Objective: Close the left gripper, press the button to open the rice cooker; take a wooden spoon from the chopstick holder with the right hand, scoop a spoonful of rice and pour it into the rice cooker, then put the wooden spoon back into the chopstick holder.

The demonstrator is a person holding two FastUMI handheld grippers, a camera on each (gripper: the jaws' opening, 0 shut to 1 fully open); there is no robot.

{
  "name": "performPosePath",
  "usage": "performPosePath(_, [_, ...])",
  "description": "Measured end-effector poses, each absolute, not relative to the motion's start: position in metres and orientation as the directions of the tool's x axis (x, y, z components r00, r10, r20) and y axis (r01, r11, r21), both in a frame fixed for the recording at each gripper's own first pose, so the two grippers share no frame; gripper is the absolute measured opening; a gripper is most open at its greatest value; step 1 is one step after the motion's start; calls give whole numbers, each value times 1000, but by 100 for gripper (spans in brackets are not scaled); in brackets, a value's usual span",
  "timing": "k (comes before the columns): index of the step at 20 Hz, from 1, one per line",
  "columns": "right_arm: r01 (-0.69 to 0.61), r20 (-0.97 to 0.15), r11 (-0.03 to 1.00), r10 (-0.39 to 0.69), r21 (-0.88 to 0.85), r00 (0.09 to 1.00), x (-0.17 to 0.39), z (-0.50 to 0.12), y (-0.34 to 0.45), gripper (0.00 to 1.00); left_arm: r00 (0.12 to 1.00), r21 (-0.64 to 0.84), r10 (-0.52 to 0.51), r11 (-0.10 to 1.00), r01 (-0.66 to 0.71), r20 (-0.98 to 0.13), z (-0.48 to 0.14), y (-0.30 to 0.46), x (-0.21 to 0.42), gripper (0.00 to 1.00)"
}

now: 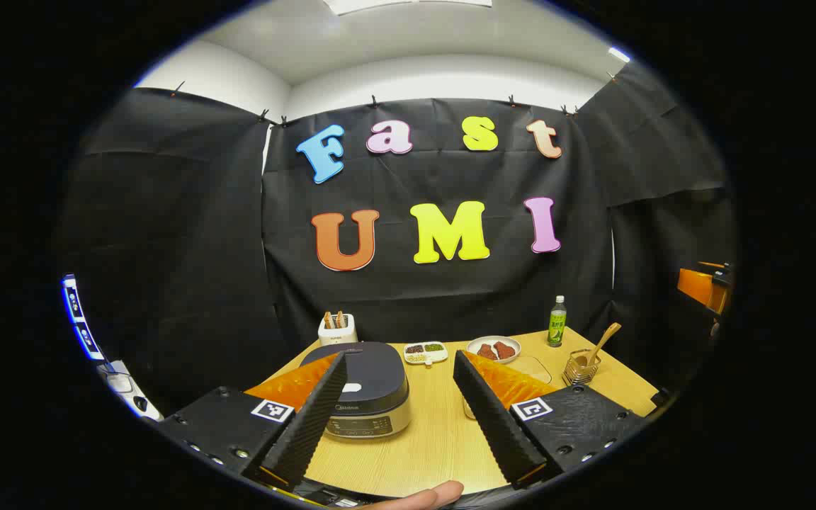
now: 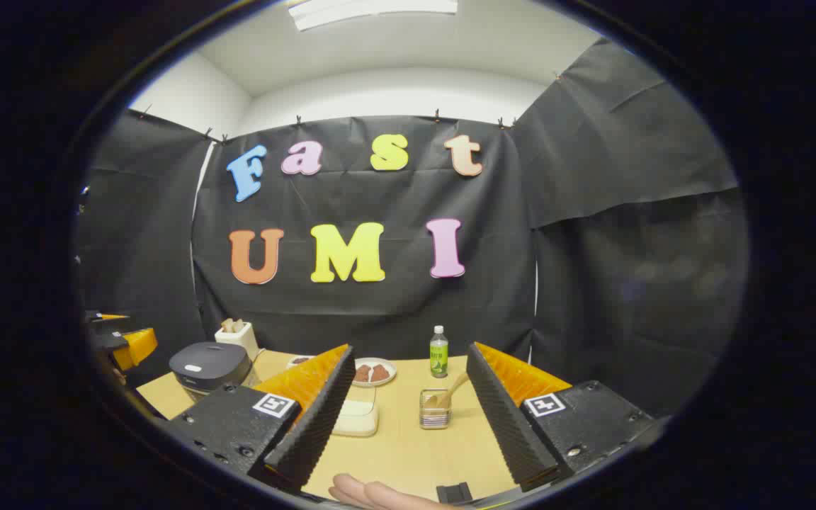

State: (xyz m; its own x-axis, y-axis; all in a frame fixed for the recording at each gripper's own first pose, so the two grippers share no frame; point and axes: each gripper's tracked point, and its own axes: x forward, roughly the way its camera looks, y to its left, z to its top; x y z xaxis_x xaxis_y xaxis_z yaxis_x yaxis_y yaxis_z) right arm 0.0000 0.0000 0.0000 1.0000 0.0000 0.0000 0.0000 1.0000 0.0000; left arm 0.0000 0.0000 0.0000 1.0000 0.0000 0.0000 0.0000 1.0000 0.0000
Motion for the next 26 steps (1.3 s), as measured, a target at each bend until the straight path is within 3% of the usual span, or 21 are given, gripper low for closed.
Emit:
performPosePath(18, [13, -1, 1000, -13, 13, 1000, 3, -17, -27, 100, 998, -43, 65, 997, -66, -19, -20, 39, 38, 96])
performPosePath(21, [-7, 16, 998, 6, 59, 1000, 3, -21, -24, 100, 995, -39, 82, 996, -84, -52, -35, 51, 52, 92])
performPosePath(22, [-12, 18, 998, 11, 67, 1000, 3, -23, -24, 100, 995, -35, 74, 996, -76, -67, -41, 51, 59, 87])
performPosePath(23, [-15, 19, 998, 14, 68, 1000, 4, -26, -25, 100, 993, -33, 70, 997, -73, -91, -50, 54, 65, 65])
performPosePath(24, [-13, 18, 998, 12, 65, 1000, 5, -29, -26, 100, 991, -32, 71, 997, -75, -115, -57, 58, 71, 70])
performPosePath(26, [-8, 6, 998, 8, 59, 1000, 6, -37, -29, 100, 985, -41, 85, 995, -92, -151, -71, 67, 82, 48])
